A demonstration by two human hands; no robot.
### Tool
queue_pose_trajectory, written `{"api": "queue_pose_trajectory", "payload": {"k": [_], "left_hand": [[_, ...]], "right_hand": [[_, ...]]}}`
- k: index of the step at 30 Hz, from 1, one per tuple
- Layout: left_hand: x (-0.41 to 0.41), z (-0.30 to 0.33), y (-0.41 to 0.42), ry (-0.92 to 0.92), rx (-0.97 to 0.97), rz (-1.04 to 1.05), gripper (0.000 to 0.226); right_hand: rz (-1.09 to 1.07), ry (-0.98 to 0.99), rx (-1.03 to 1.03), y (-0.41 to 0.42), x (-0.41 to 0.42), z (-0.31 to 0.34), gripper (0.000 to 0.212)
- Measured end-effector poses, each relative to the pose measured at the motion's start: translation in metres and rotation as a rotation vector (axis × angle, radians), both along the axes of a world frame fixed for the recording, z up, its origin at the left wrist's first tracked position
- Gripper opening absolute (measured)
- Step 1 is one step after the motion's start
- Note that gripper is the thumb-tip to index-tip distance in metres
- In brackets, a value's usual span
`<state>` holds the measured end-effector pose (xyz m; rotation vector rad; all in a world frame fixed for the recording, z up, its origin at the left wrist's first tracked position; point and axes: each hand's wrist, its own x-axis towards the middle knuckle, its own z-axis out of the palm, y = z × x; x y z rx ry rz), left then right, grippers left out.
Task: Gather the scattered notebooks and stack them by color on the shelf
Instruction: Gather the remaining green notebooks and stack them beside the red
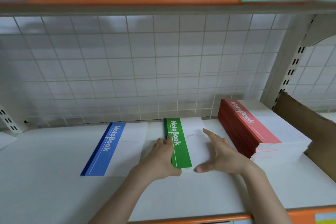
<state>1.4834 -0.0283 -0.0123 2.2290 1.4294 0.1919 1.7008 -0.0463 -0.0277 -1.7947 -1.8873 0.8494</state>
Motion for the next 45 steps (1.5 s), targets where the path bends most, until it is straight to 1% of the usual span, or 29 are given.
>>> {"api": "queue_pose_trajectory", "payload": {"k": [5, 7, 9, 12, 15, 18, 22, 26, 33, 37, 41, 45], "left_hand": [[-0.009, 0.003, 0.003, -0.111, -0.073, -0.002, 0.089], [-0.015, 0.005, 0.002, -0.162, -0.087, 0.024, 0.087], [-0.025, 0.007, 0.001, -0.185, -0.069, 0.062, 0.084], [-0.044, 0.01, 0.001, -0.169, -0.006, 0.11, 0.075], [-0.066, 0.014, -0.002, -0.16, 0.051, 0.162, 0.063], [-0.095, 0.017, -0.01, -0.16, 0.122, 0.224, 0.052], [-0.141, 0.02, -0.023, -0.183, 0.183, 0.319, 0.046], [-0.191, 0.021, -0.041, -0.213, 0.158, 0.409, 0.036], [-0.283, 0.017, -0.083, -0.205, 0.131, 0.562, 0.034], [-0.33, 0.019, -0.106, -0.173, 0.156, 0.62, 0.034], [-0.377, 0.022, -0.128, -0.157, 0.172, 0.673, 0.035], [-0.424, 0.026, -0.15, -0.093, 0.187, 0.714, 0.038]], "right_hand": [[-0.02, 0.0, 0.017, -0.005, -0.005, 0.01, 0.105], [-0.043, -0.042, 0.044, -0.005, -0.009, 0.015, 0.093], [-0.084, -0.094, 0.101, -0.004, -0.013, 0.021, 0.081], [-0.117, -0.143, 0.209, -0.001, -0.027, 0.032, 0.065], [-0.028, -0.207, 0.287, 0.004, -0.055, 0.039, 0.053], [0.115, -0.206, 0.316, 0.006, -0.096, 0.04, 0.045], [0.331, -0.183, 0.368, 0.008, -0.158, 0.038, 0.04], [0.473, -0.136, 0.374, 0.007, -0.216, 0.037, 0.041], [0.619, -0.062, 0.357, -0.007, -0.309, 0.029, 0.038], [0.682, -0.062, 0.336, -0.019, -0.363, 0.023, 0.037], [0.705, -0.072, 0.356, -0.031, -0.413, 0.024, 0.038], [0.763, -0.105, 0.376, -0.039, -0.46, 0.029, 0.039]]}}
